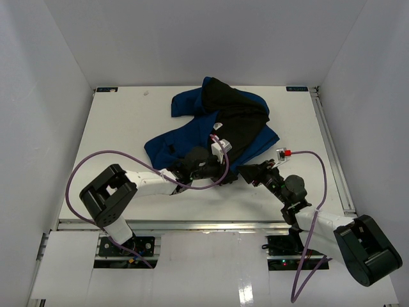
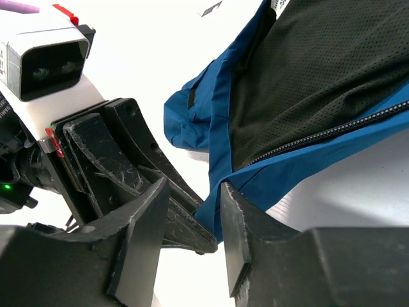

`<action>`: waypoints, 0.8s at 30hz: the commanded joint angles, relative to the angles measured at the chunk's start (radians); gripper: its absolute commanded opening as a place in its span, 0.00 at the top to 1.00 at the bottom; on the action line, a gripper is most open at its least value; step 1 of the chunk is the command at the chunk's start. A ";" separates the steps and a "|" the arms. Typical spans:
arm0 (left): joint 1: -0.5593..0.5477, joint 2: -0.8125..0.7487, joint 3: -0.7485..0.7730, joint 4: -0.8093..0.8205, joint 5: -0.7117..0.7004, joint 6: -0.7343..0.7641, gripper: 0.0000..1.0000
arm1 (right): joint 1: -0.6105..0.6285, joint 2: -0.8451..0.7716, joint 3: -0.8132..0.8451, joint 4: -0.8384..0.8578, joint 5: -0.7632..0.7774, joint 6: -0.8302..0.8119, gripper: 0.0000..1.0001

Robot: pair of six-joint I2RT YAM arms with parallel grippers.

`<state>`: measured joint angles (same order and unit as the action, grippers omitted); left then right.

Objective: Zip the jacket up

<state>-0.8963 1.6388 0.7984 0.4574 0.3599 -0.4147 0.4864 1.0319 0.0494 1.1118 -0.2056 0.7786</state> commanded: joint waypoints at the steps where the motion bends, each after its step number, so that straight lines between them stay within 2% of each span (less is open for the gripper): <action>1: 0.000 -0.042 -0.018 0.036 0.021 -0.012 1.00 | 0.011 -0.032 -0.192 0.025 0.040 0.029 0.53; 5: 0.000 -0.040 -0.027 0.072 0.025 -0.027 1.00 | 0.012 -0.046 -0.194 -0.010 0.054 0.036 0.40; 6: -0.001 -0.040 -0.027 0.073 0.022 -0.027 1.00 | 0.011 -0.047 -0.193 -0.017 0.056 0.038 0.39; 13: 0.000 -0.060 -0.044 0.095 -0.025 -0.026 1.00 | 0.015 -0.034 -0.174 -0.109 0.085 0.052 0.44; 24: -0.001 -0.047 -0.058 0.153 -0.028 -0.039 1.00 | 0.059 0.075 -0.171 0.013 0.081 0.097 0.45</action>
<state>-0.8963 1.6367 0.7486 0.5500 0.3283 -0.4394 0.5139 1.0607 0.0494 1.0108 -0.1357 0.8501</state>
